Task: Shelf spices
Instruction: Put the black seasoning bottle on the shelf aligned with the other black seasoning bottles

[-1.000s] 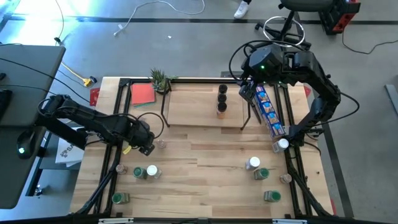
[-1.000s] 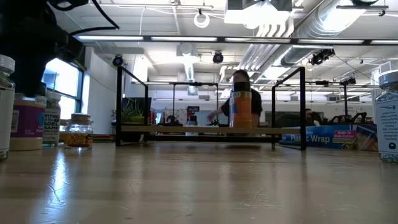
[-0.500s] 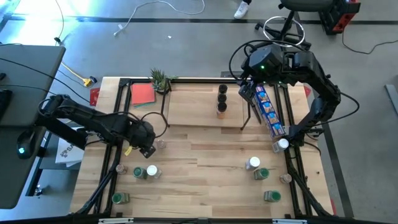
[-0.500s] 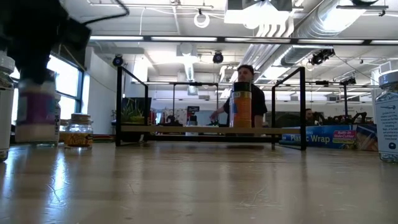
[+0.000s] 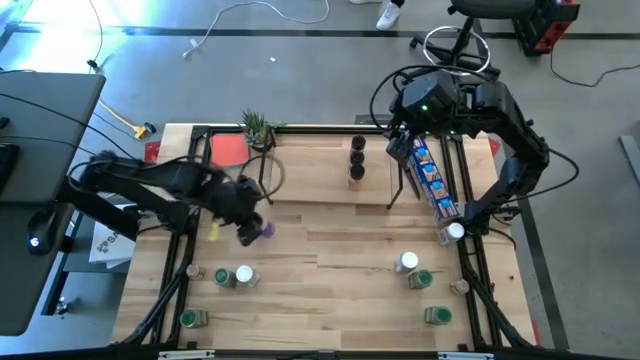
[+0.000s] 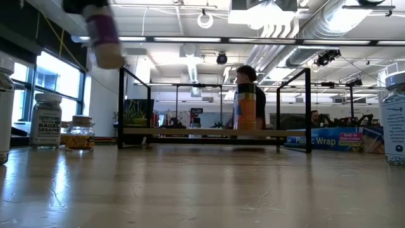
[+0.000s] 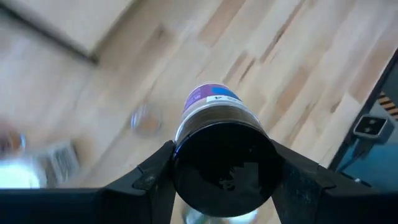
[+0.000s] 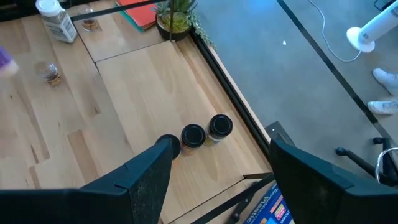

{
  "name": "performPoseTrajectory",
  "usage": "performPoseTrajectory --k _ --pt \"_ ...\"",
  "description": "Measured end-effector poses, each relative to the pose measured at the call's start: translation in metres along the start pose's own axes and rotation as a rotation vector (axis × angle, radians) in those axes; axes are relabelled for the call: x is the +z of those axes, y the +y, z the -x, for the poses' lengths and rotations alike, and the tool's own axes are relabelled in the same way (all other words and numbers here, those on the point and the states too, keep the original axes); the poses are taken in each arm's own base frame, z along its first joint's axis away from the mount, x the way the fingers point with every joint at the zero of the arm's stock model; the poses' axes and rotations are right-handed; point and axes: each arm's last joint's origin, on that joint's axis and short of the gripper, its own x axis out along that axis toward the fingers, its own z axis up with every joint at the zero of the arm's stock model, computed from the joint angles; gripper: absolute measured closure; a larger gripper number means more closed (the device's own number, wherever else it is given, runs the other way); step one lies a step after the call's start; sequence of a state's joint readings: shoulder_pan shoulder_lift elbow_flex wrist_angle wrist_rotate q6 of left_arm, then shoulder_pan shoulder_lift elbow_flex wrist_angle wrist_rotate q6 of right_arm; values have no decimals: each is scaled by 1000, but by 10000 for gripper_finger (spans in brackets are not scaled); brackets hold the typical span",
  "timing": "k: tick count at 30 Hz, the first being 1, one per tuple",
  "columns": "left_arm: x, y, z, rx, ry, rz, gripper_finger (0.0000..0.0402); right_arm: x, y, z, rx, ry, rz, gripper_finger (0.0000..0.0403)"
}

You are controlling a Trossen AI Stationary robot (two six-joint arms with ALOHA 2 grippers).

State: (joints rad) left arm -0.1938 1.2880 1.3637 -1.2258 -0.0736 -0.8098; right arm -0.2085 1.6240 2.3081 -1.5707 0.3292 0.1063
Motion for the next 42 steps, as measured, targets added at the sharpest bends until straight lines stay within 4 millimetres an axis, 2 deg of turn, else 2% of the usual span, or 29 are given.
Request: performPoseTrajectory --k 5,13,16,21,25,30,42 --pt "51 -13 -17 42 -29 -79 207 -7 -4 18 80 -34 -59 140" --pt "140 -18 -60 21 -125 -76 207 -26 -8 59 151 -124 -131 140" --pt "167 -26 -77 6 -145 -84 207 -35 -10 74 183 -160 -154 140" --pt "197 -36 -102 12 -147 -65 207 -51 -17 100 211 -227 -163 140" --pt "212 -40 -123 22 -132 -16 207 -61 -24 114 190 -277 -163 140" --pt "216 -41 -141 38 -106 49 207 -69 -31 124 180 -311 -141 140" --pt "221 -32 -145 129 -160 151 199 -67 -29 121 174 -304 -110 140"
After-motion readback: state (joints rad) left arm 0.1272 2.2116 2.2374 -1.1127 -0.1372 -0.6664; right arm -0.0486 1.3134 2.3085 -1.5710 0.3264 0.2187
